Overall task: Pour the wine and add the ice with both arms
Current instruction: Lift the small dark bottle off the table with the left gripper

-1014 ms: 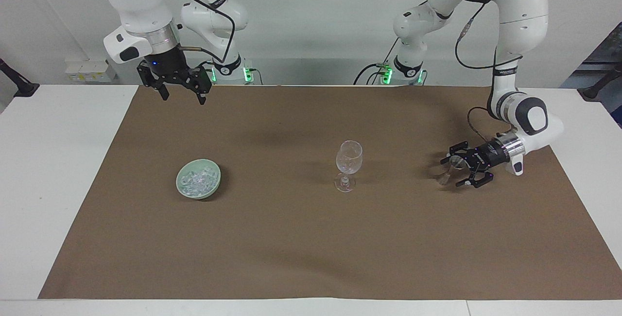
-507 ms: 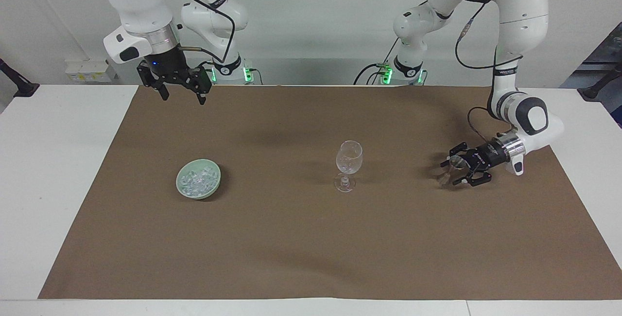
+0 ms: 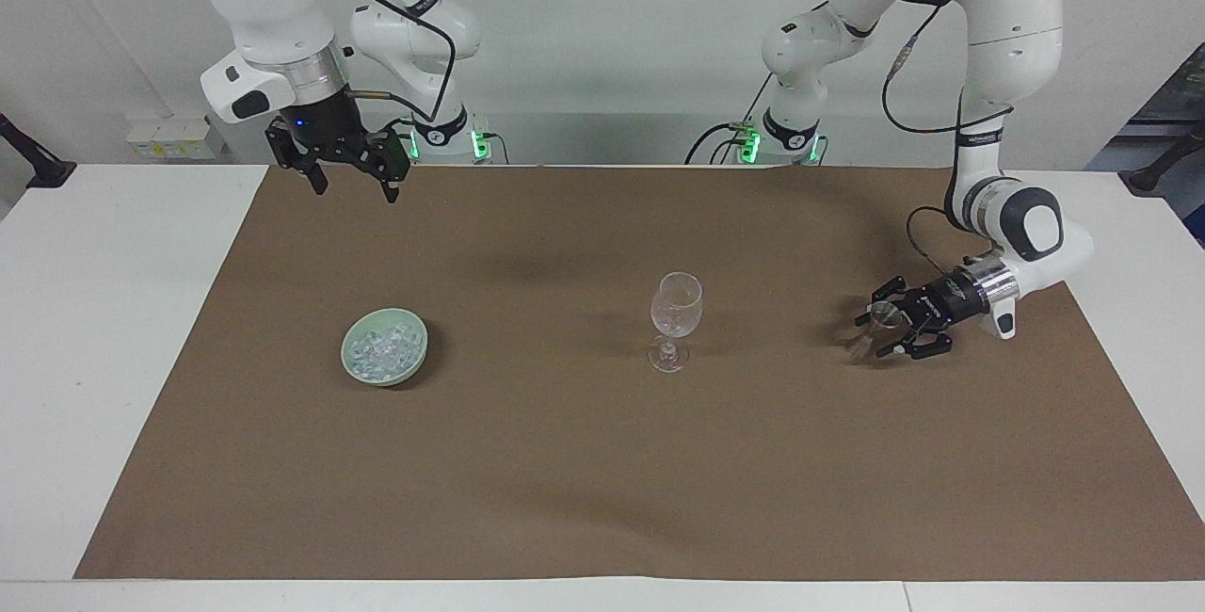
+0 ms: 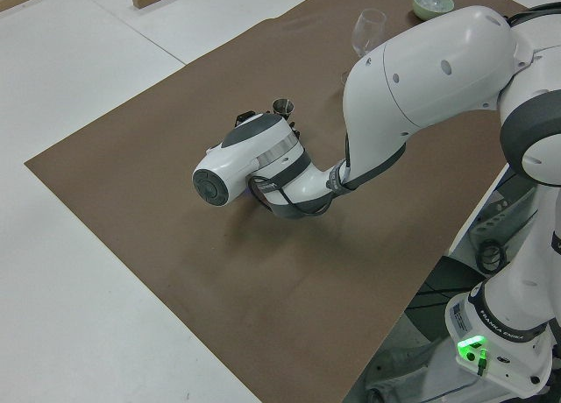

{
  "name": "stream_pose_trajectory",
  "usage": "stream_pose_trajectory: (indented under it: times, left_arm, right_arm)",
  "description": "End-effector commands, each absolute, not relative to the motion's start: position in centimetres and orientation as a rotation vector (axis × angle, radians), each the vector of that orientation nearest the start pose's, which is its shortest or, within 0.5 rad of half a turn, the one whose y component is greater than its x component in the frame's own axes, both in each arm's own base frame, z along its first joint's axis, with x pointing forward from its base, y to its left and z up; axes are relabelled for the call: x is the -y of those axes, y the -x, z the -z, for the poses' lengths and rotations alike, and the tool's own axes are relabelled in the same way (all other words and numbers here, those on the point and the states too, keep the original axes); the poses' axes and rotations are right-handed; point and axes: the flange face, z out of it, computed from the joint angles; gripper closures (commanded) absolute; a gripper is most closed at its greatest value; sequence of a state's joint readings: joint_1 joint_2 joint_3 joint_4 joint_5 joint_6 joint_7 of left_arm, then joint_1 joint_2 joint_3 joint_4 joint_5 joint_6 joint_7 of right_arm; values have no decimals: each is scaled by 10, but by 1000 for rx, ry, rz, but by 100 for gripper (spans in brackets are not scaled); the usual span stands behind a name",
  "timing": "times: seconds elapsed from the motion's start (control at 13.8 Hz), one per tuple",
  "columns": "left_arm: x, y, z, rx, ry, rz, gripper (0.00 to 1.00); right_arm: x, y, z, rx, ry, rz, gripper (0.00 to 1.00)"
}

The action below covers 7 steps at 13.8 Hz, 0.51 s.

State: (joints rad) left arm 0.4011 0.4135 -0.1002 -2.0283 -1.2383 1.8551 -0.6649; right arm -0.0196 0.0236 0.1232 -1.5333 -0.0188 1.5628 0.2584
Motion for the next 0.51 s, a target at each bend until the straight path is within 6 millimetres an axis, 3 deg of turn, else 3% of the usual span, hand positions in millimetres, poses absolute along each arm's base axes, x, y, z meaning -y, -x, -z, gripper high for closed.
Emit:
stream_pose_trajectory:
  times: [0.0,0.14,0.36,0.43]
  left_arm:
    - [-99,-559,-255,-1587,-1312,781,44]
    - [-100,-559,-255,-1587,-1311,782,55]
    - [-99,-559,-255,-1596,-1304,787,96]
    - [-99,-559,-255,-1599,-1302,788,100]
  right_arm:
    - [-51,-556,-629,-223,3124,29,0]
    - [-51,-556,-629,-221,3125,29,0]
    - [-51,-556,-629,-221,3125,29,0]
    - [-51,-556,-629,-221,3125,29,0]
